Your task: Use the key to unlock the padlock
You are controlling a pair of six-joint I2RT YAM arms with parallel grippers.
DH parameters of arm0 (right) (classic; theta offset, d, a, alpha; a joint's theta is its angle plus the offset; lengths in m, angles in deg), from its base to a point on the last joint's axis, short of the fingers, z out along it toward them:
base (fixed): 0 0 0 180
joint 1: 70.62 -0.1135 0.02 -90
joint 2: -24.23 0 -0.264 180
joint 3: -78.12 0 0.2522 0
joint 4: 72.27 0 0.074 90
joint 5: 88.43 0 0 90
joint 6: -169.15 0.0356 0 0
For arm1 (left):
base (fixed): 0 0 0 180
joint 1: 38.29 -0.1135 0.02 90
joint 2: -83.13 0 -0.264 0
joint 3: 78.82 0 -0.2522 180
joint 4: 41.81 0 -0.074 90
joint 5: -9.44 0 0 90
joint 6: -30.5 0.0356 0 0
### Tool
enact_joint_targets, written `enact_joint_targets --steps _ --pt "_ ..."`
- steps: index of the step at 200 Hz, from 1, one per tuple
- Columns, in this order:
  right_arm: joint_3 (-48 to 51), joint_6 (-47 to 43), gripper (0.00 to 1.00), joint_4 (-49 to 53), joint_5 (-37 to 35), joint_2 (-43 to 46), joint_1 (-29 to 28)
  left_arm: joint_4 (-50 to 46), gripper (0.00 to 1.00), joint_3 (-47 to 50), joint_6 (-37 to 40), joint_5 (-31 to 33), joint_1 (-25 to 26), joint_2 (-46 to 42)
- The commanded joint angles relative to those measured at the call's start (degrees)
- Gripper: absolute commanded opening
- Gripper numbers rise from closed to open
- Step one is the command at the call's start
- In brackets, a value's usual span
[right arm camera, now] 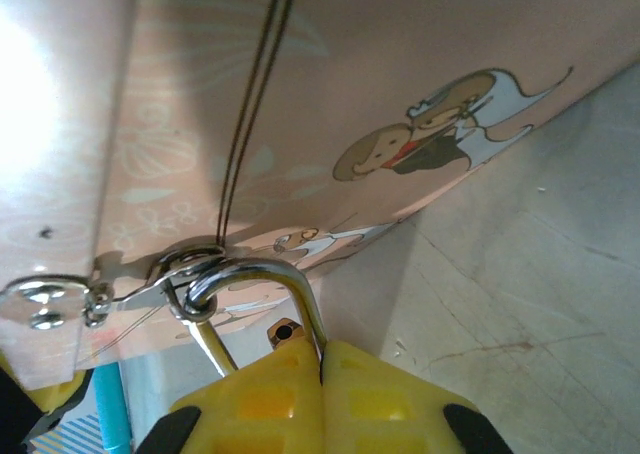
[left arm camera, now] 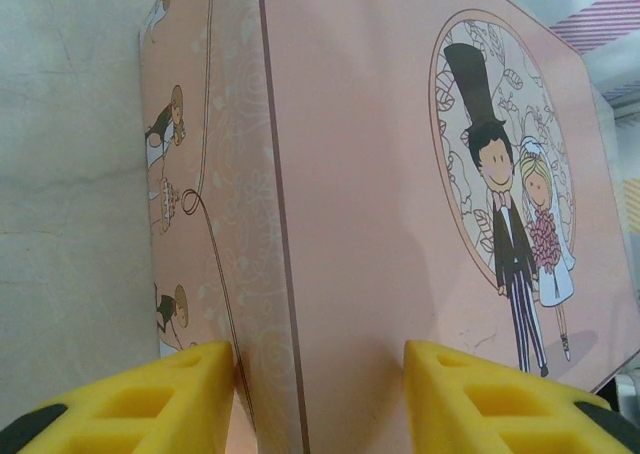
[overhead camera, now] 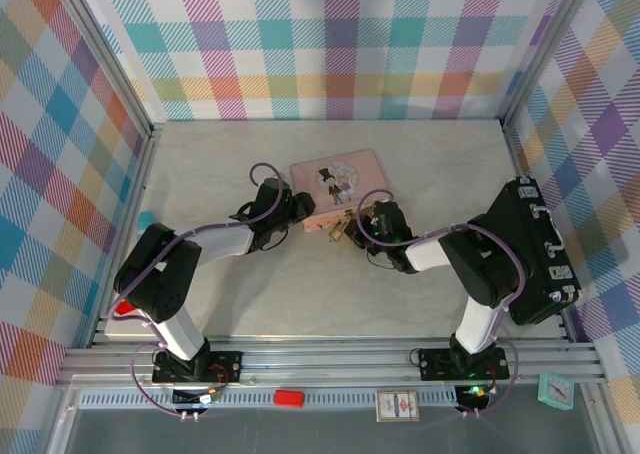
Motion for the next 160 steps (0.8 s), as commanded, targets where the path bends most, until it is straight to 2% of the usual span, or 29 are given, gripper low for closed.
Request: enact_joint_targets --steps 1,52,116,148,160 --pt "1.09 2.48 0.0 4.29 0.22 -2.59 0.5 -3.49 0.46 2.0 -1.53 -1.25 1.82 -0.34" --pt "3.15 3.64 0.0 2.1 -1.29 -2.13 1.76 -3.97 0.46 2.85 -1.95 0.52 1.87 -2.03" --pt "5.68 5.11 0.0 -6.86 -0.56 -2.57 2.96 -3.93 0.46 3.54 -3.12 1.69 1.87 -2.83" --pt "5.6 4.13 0.0 -5.47 -0.69 -2.51 3.05 -3.92 0.46 3.39 -3.38 1.76 1.83 -3.1" --pt "6.38 3.32 0.08 -7.17 -0.57 -2.65 2.97 -4.01 0.46 3.3 -3.41 1.7 1.84 -3.34"
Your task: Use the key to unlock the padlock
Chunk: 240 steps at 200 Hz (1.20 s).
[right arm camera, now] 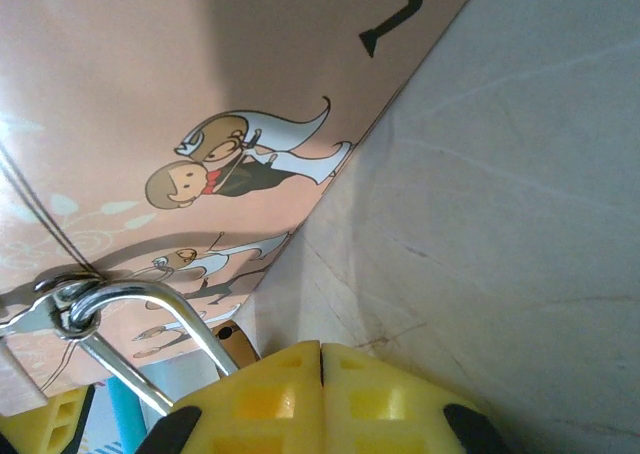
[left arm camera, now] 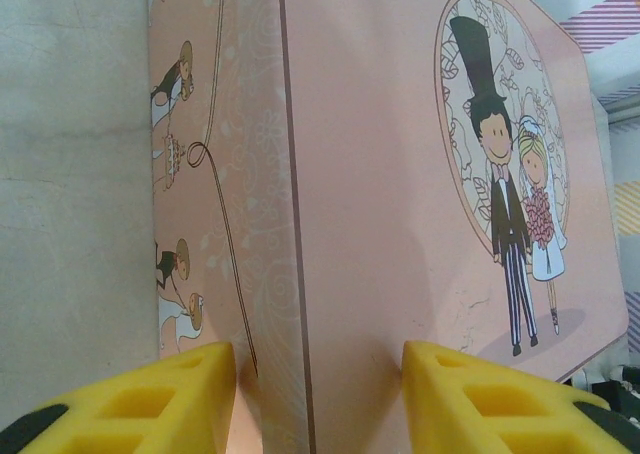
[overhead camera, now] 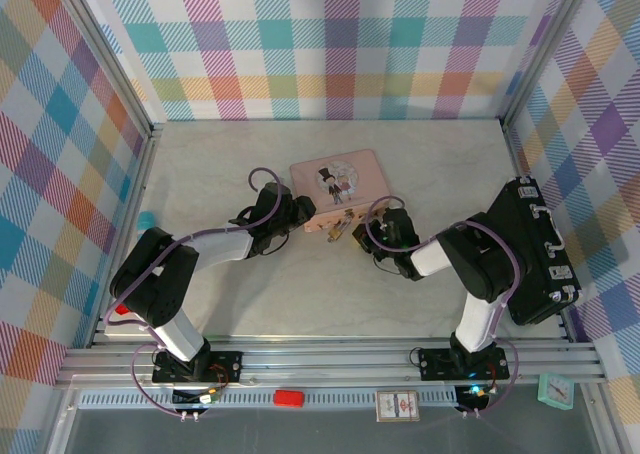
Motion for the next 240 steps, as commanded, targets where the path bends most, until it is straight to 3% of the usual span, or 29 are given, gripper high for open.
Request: enact_joint_targets --steps 1,37,59,115,240 --pt "1.54 -1.31 0.09 -0.18 -1.2 -1.02 0.35 -3.57 0.46 1.37 -0.47 0.62 0.65 -1.21" --pt "4.59 -3.79 0.31 -11.1 -0.19 -2.15 -0.48 -4.0 0.46 0.93 -0.35 0.6 0.58 -1.66" --pt "5.64 -4.01 0.36 -15.74 0.17 -3.85 -0.96 -4.15 0.46 0.77 -0.38 0.62 0.58 -1.74" --pt "3.73 -4.47 0.28 -18.62 1.48 -8.23 -1.03 -4.61 0.46 0.79 -0.35 0.71 0.6 -2.67" --pt "-1.61 -5.87 0.25 -18.17 5.23 -12.53 -1.06 -4.98 0.46 0.9 -0.4 0.62 0.58 -3.07"
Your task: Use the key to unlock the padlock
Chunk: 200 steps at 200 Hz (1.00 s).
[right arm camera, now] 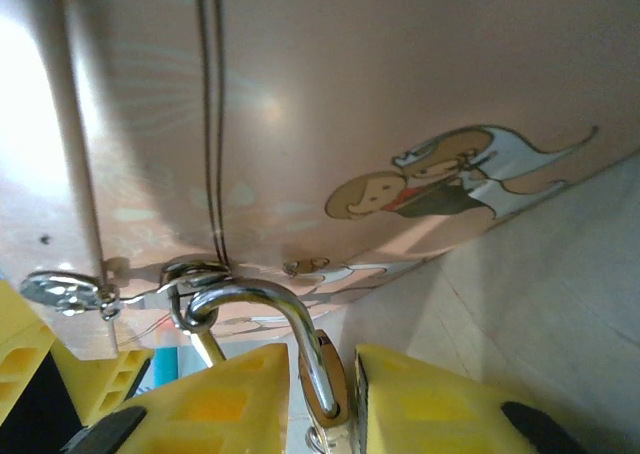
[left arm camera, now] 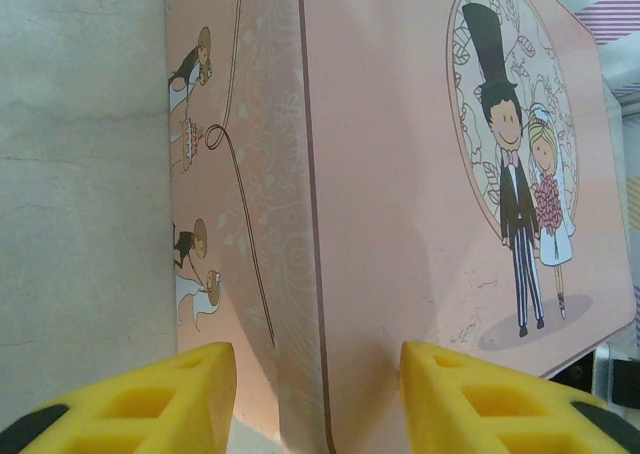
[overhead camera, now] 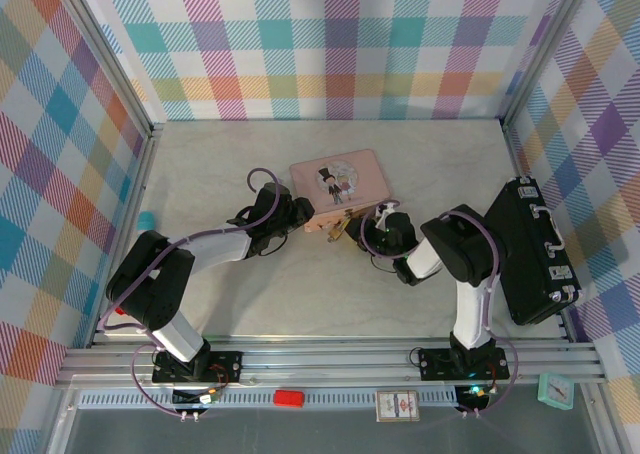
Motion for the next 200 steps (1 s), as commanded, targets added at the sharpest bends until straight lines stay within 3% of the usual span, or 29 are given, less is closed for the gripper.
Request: enact_joint_targets --steps 1,62,131,200 --pt "-2.17 -1.71 0.25 3.75 -0.28 -3.42 -0.69 -2.16 0.46 0.89 -0.4 0.64 0.58 -1.67" --pt "-2.81 -1.91 0.22 4.1 -0.85 -4.76 -0.68 -2.15 0.46 1.01 -0.63 0.64 0.65 -1.84" --pt "-2.31 -2.16 0.1 3.08 -2.35 -4.66 -0.77 -2.12 0.46 1.75 -0.74 1.17 0.66 -2.81" --pt "-0.4 4.33 0.0 -1.69 -4.59 -4.74 -0.87 -1.89 0.46 1.61 -0.72 1.25 0.65 -2.05"
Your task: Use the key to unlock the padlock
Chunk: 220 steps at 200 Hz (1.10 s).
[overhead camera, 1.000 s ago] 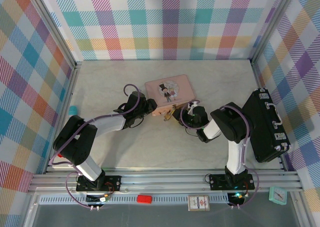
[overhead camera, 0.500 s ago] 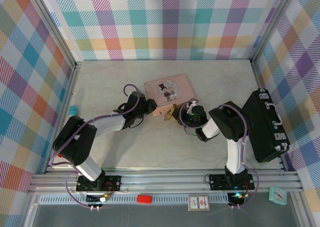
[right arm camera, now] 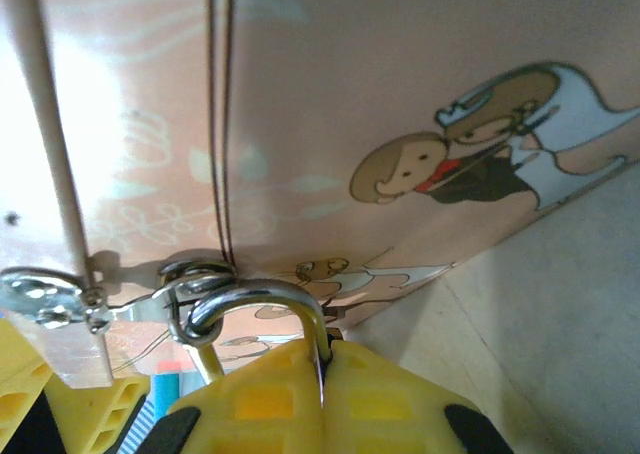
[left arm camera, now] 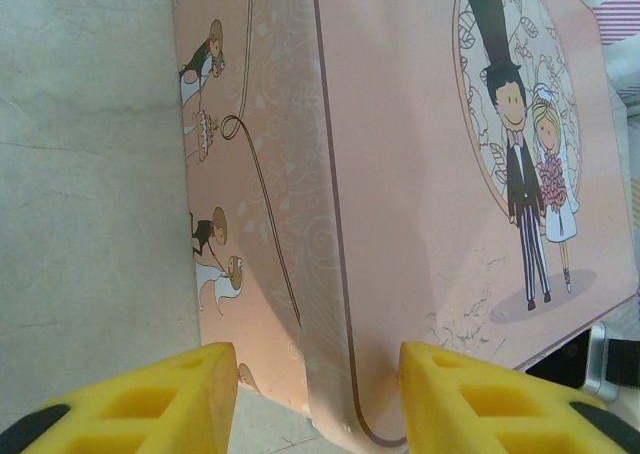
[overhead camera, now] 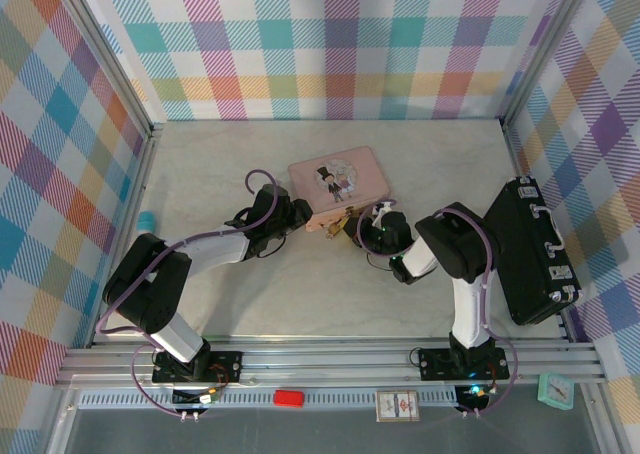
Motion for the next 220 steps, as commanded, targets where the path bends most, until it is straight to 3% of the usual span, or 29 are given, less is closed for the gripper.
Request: enact_joint_targets --steps 1,155,220 --pt "1.34 3.21 0.0 0.42 -2.34 -2.29 -0.34 -1.09 0.46 0.58 -0.51 0.8 0.61 -0.66" --pt "2.79 10.9 0.0 -8.03 -8.22 -1.97 -0.41 -1.16 0.46 0.29 -1.05 1.28 0.66 -1.04" --pt "4.12 13.74 0.0 -6.53 -11.76 0.67 -0.43 -1.16 0.47 -0.46 -0.88 1.26 0.65 -0.14"
